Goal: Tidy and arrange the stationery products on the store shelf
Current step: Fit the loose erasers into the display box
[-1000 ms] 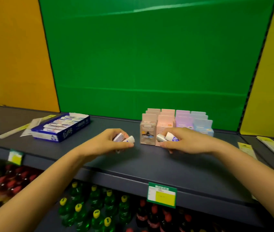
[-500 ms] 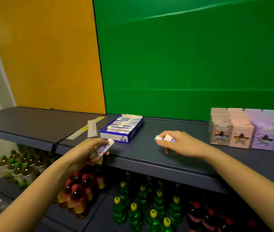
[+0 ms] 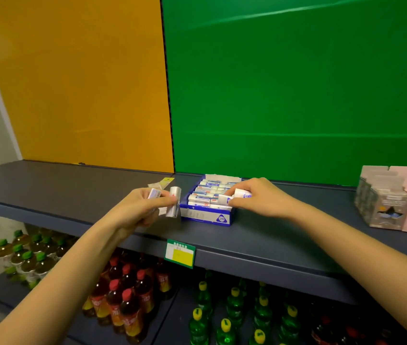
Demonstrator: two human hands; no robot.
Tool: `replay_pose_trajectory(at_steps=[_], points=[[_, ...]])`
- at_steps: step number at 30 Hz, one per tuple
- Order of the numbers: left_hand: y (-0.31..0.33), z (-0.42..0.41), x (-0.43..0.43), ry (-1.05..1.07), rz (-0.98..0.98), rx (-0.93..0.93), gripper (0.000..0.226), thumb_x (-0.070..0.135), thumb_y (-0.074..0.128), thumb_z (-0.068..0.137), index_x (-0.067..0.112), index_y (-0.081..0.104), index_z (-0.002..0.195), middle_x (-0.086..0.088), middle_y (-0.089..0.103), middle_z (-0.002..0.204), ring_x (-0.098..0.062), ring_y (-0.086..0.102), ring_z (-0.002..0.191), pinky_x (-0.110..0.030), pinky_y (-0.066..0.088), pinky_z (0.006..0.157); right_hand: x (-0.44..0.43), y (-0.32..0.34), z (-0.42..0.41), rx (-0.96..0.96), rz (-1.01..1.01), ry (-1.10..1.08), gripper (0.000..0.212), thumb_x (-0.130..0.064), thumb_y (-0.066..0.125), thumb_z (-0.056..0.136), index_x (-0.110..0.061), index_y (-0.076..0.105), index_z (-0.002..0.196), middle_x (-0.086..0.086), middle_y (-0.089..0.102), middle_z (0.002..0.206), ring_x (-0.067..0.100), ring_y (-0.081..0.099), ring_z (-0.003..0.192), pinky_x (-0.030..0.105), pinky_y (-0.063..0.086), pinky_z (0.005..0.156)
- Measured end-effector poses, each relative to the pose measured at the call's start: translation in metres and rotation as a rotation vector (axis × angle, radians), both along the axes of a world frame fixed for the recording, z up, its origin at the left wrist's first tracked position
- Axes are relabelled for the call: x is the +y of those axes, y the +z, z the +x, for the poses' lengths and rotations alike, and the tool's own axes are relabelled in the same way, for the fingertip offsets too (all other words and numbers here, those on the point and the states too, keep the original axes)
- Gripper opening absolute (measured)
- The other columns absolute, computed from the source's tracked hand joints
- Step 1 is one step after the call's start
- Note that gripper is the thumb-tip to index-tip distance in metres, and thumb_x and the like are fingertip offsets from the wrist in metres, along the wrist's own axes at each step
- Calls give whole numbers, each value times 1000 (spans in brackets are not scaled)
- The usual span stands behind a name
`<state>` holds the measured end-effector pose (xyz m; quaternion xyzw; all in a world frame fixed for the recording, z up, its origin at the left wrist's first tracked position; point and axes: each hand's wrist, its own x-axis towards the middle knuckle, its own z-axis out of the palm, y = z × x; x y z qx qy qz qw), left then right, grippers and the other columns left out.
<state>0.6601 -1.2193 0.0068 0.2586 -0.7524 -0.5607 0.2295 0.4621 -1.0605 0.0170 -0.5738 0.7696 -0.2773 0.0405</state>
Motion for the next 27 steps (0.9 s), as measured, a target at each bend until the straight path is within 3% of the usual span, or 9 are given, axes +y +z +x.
replay_pose_trajectory(at_steps=[4,7,10,14,18,20,22,27], points=[[6,-17,-20,-7,-127,-24,12,19,70,78,8,65,80,5,46,40,-5,26,33,-14,20,34,-26,3,-13,42,9,-11,19,-28,67,80,-21,72,97,1,68,88,10,56,73,23,42,63],[7,-31,-34,8,-247,-37,15,22,70,78,8,67,83,8,55,42,-2,38,32,-10,26,34,-42,0,-22,96,43,-31,25,-38,71,76,-25,71,97,0,68,90,13,57,78,29,47,71],[7,-45,-43,-17,-362,15,10,21,71,77,12,69,80,10,65,55,5,52,44,-5,35,39,-50,-5,-26,208,84,-52,24,-43,70,73,-31,68,93,-4,71,98,17,59,85,37,51,80],[11,-62,-55,-113,-519,-36,11,25,75,71,19,70,79,-1,72,82,-9,64,71,-21,49,60,-52,-4,-19,304,107,-89,22,-44,69,73,-31,65,91,-7,68,91,16,54,76,31,43,65],[13,-78,-61,-201,-751,-113,15,25,77,69,18,71,82,3,70,84,-7,62,72,-14,50,58,-53,-5,-10,406,140,-163,24,-45,67,75,-31,64,95,-11,50,69,16,46,72,28,34,62],[12,-87,-65,-236,-826,-123,21,29,79,67,16,72,82,0,73,87,-13,64,76,-32,55,68,-54,-7,-7,430,151,-210,25,-45,67,75,-29,62,93,-10,43,63,18,44,71,29,35,62],[11,-94,-69,-281,-882,-162,26,33,80,66,14,72,82,-2,73,89,-17,65,81,-43,55,73,-55,-10,-4,448,169,-248,25,-45,66,75,-27,60,91,-8,46,69,19,45,73,30,36,62],[7,-105,-77,-379,-1070,-230,37,44,77,65,12,70,81,-1,71,86,-17,61,80,-44,52,73,-53,-10,0,402,221,-275,27,-49,65,76,-27,63,92,-8,66,98,19,58,91,33,45,72]])
